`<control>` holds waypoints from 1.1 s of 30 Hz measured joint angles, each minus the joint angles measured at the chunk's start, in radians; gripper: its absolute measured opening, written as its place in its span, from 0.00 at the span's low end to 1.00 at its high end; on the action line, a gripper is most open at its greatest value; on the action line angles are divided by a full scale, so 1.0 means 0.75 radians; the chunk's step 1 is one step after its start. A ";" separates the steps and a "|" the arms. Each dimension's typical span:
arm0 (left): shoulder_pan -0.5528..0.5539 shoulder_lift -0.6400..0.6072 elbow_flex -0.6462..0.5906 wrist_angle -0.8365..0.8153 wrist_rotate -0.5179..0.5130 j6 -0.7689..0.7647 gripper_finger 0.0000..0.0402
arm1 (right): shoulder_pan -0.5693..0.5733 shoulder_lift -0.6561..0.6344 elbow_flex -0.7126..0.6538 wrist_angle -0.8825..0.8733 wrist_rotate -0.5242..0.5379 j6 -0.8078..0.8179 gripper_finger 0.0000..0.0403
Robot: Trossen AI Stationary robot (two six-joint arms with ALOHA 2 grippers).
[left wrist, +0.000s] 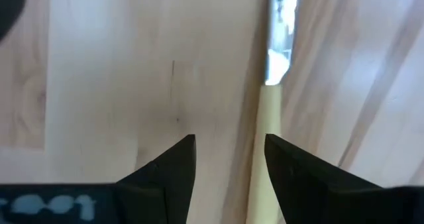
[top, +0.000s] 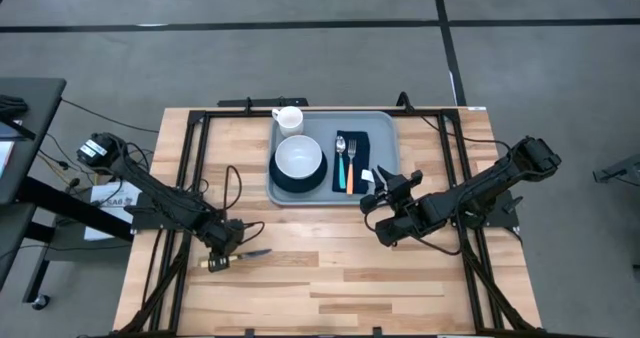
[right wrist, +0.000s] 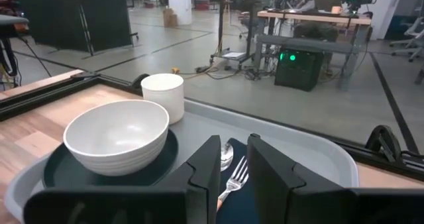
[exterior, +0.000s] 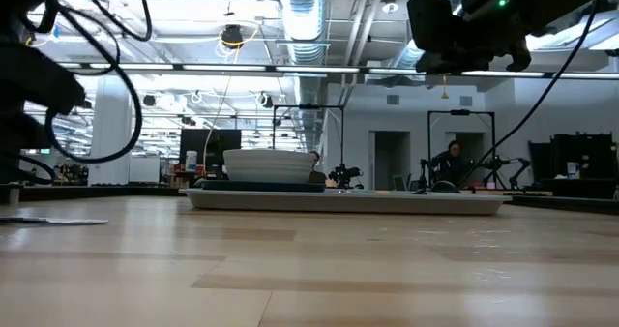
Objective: Set up tray
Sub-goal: Put the knife on the black table napkin on the gray serving tray
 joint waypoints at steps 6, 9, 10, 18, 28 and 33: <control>0.000 0.000 0.063 -0.029 -0.064 0.060 0.42 | 0.000 0.000 0.000 0.000 -0.001 0.000 0.17; 0.000 0.002 0.064 -0.063 -0.095 0.057 0.42 | 0.000 0.000 0.000 0.000 -0.001 0.000 0.17; 0.000 0.010 0.064 -0.071 -0.101 0.046 0.42 | 0.000 0.000 0.000 0.000 -0.001 0.000 0.17; -0.001 0.120 0.063 -0.015 -0.048 -0.041 0.42 | 0.000 0.000 0.000 0.001 -0.004 0.001 0.17; -0.001 0.155 0.063 0.012 -0.026 -0.040 0.42 | 0.000 0.000 0.000 0.004 -0.014 0.001 0.17; 0.000 0.155 0.063 0.012 -0.021 -0.039 0.42 | 0.000 0.000 0.000 0.004 -0.014 0.001 0.17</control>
